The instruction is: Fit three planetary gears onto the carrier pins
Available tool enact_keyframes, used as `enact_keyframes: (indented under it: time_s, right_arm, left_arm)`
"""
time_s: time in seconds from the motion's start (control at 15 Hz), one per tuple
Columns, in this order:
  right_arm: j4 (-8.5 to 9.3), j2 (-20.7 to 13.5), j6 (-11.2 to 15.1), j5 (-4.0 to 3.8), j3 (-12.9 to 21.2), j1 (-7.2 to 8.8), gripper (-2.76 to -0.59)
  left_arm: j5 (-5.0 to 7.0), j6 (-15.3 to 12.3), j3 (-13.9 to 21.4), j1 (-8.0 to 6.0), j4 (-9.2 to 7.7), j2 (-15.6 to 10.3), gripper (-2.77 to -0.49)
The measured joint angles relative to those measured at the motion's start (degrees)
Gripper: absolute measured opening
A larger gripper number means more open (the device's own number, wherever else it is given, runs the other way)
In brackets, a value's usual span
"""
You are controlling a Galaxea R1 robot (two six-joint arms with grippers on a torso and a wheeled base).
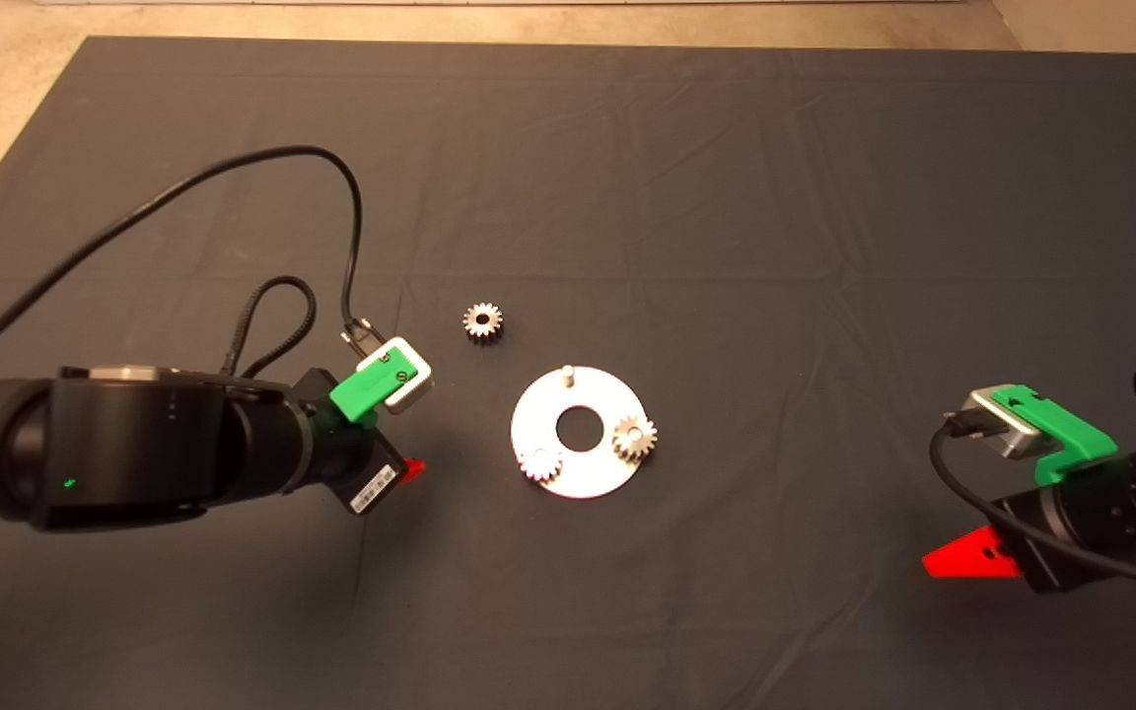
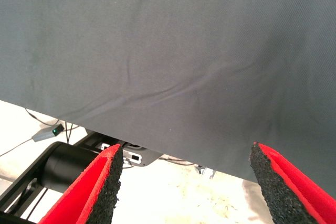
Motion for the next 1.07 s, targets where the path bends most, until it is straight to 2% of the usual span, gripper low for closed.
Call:
enact_keyframes:
  time_s: [0.13, 0.27, 0.47, 0.6, 0.8, 0.93, 1.07]
  right_arm:
    - [0.05, 0.0, 0.0, 0.05, 0.0, 0.02, -1.58]
    - [0.05, 0.2, 0.0, 0.1, 0.0, 0.02, -1.58]
    - [0.16, 0.2, 0.0, 0.55, 0.0, 0.0, -1.58]
    - [0.2, 0.8, 0.0, 0.71, 0.0, 0.01, -1.58]
    - [0.22, 1.1, 0.0, 0.93, 0.0, 0.01, -1.58]
    - [0.28, 1.3, 0.0, 1.01, 0.0, 0.0, -1.58]
    - [0.38, 1.5, 0.0, 1.78, 0.0, 0.0, -1.58]
  left_arm:
    - [-1.61, 0.3, -1.5, 0.0, -0.04, 0.0, -1.48]
    - [-3.9, 1.1, -4.6, 0.0, -0.02, 0.0, -1.48]
    - [-6.52, 2.1, -8.1, 0.0, 0.0, 0.5, -1.48]
    - [-7.54, 3.1, -10.4, 0.0, -0.02, 0.5, -1.48]
    - [-7.87, 4.5, -11.9, -0.1, 0.0, 0.8, -1.48]
    - [-8.2, 4.7, -13.4, -0.67, -0.13, 2.0, -1.48]
    - [-9.38, 5.4, -16.3, -1.12, -0.08, 4.3, -1.48]
